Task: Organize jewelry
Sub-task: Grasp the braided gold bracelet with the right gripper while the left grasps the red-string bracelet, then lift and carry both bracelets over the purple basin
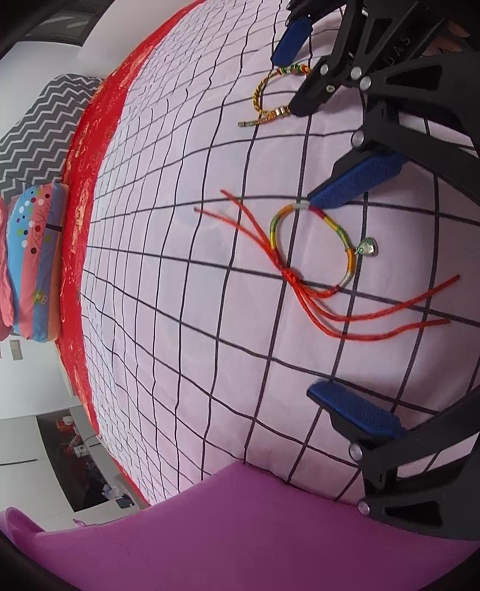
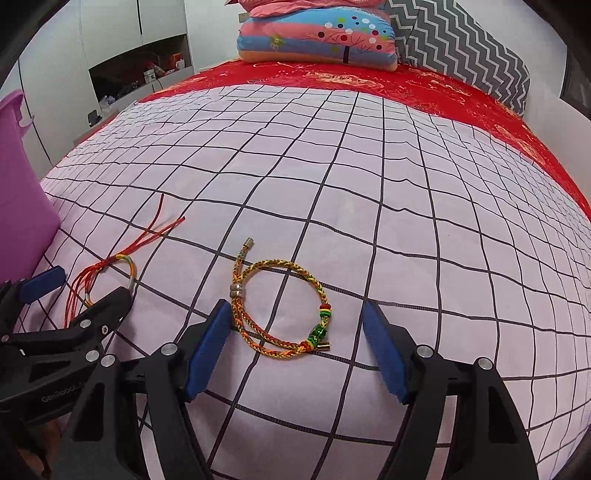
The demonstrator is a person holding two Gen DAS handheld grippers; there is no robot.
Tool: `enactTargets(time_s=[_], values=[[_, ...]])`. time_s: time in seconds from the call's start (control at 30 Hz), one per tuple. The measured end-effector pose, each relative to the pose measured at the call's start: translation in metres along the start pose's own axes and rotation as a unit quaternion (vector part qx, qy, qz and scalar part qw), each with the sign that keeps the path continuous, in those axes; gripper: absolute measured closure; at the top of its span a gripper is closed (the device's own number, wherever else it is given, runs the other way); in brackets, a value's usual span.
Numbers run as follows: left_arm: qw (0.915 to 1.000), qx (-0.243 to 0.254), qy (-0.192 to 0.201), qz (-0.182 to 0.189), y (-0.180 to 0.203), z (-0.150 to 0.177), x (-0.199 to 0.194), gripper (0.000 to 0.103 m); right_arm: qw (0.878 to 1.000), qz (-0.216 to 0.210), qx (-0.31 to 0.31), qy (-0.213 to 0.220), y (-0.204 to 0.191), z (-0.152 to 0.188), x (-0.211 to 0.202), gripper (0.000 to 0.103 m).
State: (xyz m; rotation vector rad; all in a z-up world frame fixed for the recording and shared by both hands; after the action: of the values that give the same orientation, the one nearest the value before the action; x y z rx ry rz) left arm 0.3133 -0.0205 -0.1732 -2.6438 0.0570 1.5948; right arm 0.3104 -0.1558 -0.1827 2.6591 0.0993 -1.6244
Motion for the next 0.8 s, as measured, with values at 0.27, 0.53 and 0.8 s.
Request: enactTargets(time_s=[0.27,0.53,0.8], values=[[0.9994,0.02,-0.003,0.028,0.015,0.003,-0.008,0.081,0.999,0.016,-0.037,-0.001,-0.017,0.001,-0.005,0.097],[0.9973,0.029,-0.029,0.061,0.021,0.033,-0.028,0.087,0.999,-0.03,0.014,0.0,-0.007,0.033,-0.028,0.097],[0.995,0.033,-0.053,0.078,0.017,0.088,-0.066,0.087,0.996,-0.044,0.072,-0.008,0.001,0.101,-0.073,0.097]])
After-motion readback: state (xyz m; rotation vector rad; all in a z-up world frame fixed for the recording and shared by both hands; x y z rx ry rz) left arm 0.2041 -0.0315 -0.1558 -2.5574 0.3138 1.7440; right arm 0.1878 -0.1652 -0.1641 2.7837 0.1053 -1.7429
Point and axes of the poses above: each gripper's, at about its wrist camera, not at the fingertips, and x roughly the way its jaws point, y to its right, z to its underside, the point moved 7 cm from there along x, roughly the way its jaws point, and after that the axes turned 8 degrees about -y, right-handed, at the moved point
